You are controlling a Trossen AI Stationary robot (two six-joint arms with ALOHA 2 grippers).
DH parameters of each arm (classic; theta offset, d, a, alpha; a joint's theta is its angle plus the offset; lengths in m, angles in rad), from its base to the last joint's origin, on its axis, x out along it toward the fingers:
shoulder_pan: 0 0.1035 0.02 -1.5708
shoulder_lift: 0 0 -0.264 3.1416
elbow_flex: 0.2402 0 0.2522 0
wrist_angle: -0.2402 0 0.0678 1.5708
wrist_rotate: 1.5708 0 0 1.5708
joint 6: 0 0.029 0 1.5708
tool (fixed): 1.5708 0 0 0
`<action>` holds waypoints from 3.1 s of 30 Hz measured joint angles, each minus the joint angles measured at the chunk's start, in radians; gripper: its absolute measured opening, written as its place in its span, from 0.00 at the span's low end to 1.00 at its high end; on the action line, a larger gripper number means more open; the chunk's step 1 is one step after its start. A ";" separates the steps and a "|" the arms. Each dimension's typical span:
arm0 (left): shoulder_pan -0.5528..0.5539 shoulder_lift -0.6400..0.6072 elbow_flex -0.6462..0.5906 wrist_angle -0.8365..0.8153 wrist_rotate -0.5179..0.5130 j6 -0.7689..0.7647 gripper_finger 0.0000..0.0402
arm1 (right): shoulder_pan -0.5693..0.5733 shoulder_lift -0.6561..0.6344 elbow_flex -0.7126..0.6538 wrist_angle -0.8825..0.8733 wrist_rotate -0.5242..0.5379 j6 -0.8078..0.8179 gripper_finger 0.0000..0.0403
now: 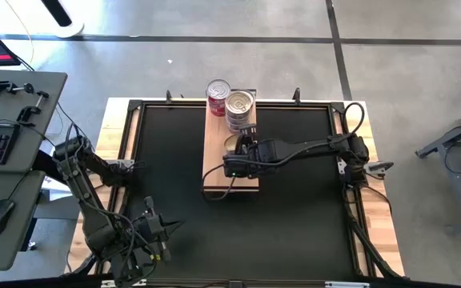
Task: Stack canned seafood by type on shelf
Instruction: Stack the green tuna on top of the green tuna can on the shelf, then adjust the stacked tuna cans on the shelf
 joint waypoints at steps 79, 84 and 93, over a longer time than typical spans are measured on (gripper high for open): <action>0.820 -0.044 -0.001 0.621 1.044 1.056 0.00 | -0.196 -0.942 -0.884 0.532 -0.425 0.539 0.55; 1.002 -0.122 -0.001 0.804 1.173 1.024 0.00 | -0.242 -1.059 -1.057 0.657 -0.443 0.410 0.55; 1.137 -0.242 0.002 0.675 0.933 0.894 0.00 | -0.285 -1.132 -1.284 0.907 -0.471 0.234 0.55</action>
